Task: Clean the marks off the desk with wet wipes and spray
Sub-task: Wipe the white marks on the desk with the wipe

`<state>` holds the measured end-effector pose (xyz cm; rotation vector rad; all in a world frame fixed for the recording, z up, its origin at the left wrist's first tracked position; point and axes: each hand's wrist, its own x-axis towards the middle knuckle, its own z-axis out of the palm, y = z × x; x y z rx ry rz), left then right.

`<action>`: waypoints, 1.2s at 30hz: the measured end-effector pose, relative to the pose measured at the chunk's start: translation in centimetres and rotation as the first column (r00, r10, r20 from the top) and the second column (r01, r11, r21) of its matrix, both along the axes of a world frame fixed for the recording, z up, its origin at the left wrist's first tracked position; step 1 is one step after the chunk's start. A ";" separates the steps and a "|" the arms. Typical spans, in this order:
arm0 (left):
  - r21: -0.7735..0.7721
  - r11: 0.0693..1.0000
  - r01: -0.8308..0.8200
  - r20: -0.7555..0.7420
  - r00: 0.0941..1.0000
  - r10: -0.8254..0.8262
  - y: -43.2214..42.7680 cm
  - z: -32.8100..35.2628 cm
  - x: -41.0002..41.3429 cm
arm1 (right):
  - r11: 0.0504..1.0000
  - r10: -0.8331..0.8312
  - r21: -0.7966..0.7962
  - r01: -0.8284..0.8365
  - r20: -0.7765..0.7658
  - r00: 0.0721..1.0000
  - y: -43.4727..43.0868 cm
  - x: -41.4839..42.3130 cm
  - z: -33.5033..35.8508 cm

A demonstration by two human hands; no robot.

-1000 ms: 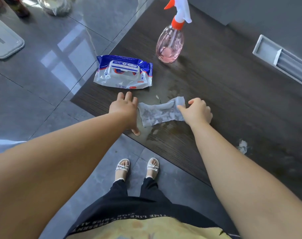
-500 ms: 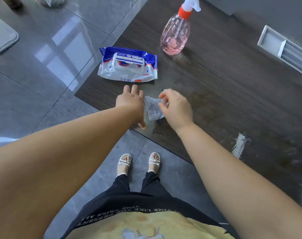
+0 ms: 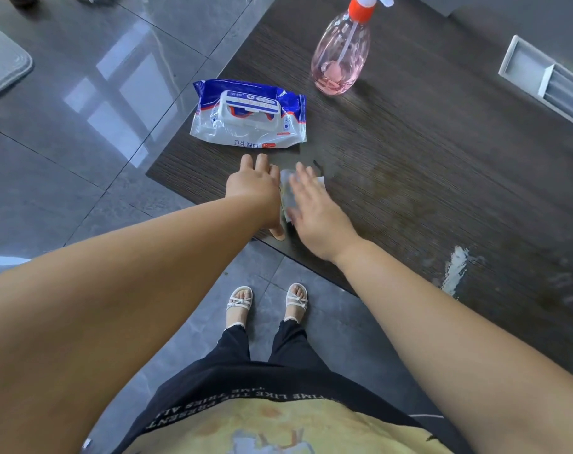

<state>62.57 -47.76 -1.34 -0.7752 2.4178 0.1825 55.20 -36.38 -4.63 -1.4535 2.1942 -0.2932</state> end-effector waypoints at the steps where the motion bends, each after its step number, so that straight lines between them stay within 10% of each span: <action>1: 0.004 1.000 -0.013 -0.017 1.000 0.013 0.0 -0.1 0.1 | 0.998 0.033 0.046 -0.032 -0.012 0.999 -0.1 0.4 -0.4; 7: 0.110 0.993 -0.042 -0.064 0.997 0.049 -0.4 -0.2 0.8 | 0.978 0.101 0.200 -0.063 -0.187 0.977 3.5 -0.9 -1.2; 13: 0.201 0.973 -0.117 -0.287 0.942 0.172 0.2 -0.3 1.5 | 0.912 -0.283 0.222 0.344 -0.263 0.922 2.4 -0.9 -1.9; 19: 0.195 0.981 -0.019 -0.399 0.912 0.097 2.3 -0.9 1.8 | 0.980 0.102 0.198 -0.036 -0.334 0.937 7.7 2.9 -2.5; 25: 0.216 0.976 0.009 -0.419 0.904 0.084 2.8 -0.9 1.5 | 0.828 -0.466 0.185 0.529 -0.295 0.834 6.8 0.7 -2.4; 31: 0.266 0.964 0.005 -0.433 0.894 0.115 3.0 -1.0 1.0 | 0.986 -0.049 0.142 0.093 -0.289 0.956 10.8 5.1 -2.7; 36: 0.219 0.974 0.060 -0.420 0.907 0.039 3.9 -0.9 -0.2 | 0.759 -0.552 0.231 0.609 -0.267 0.790 13.9 -0.8 -2.1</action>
